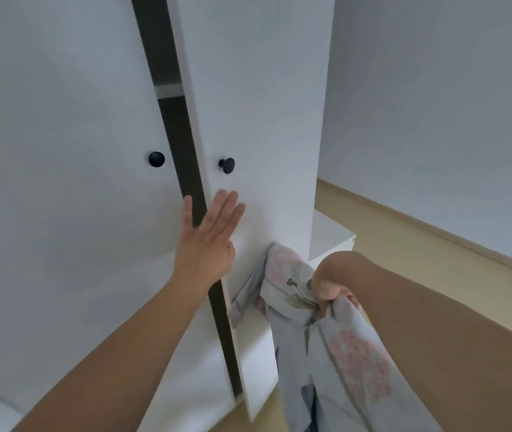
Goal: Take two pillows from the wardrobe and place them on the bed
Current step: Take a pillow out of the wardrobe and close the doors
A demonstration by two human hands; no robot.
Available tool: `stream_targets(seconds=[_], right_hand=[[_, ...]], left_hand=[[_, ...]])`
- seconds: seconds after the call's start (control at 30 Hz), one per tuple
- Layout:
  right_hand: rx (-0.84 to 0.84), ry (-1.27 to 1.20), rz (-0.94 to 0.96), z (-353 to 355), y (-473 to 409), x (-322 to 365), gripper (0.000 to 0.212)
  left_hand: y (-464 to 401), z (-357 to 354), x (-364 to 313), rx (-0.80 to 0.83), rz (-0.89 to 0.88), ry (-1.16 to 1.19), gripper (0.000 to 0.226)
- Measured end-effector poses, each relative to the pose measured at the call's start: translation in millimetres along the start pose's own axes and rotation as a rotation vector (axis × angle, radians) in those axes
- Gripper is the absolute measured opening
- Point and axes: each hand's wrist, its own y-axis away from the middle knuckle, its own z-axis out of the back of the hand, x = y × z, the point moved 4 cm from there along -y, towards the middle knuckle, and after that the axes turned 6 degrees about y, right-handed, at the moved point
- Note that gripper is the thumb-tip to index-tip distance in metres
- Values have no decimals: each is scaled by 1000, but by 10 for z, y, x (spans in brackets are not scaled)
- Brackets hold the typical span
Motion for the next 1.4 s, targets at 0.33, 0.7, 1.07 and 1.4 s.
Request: stream_targets(seconds=[0.33, 0.7, 1.07, 1.4], right_hand=[[96, 181, 68, 198, -105, 442, 50], [20, 468, 249, 159, -485, 624, 54], [-228, 448, 273, 271, -509, 350, 41], [-444, 354, 460, 549, -393, 461, 17]], left_hand=[[-200, -439, 296, 276, 192, -159, 89], [-387, -746, 422, 314, 238, -149, 106], [178, -955, -172, 646, -160, 414, 106], [602, -747, -262, 526, -14, 360, 88]])
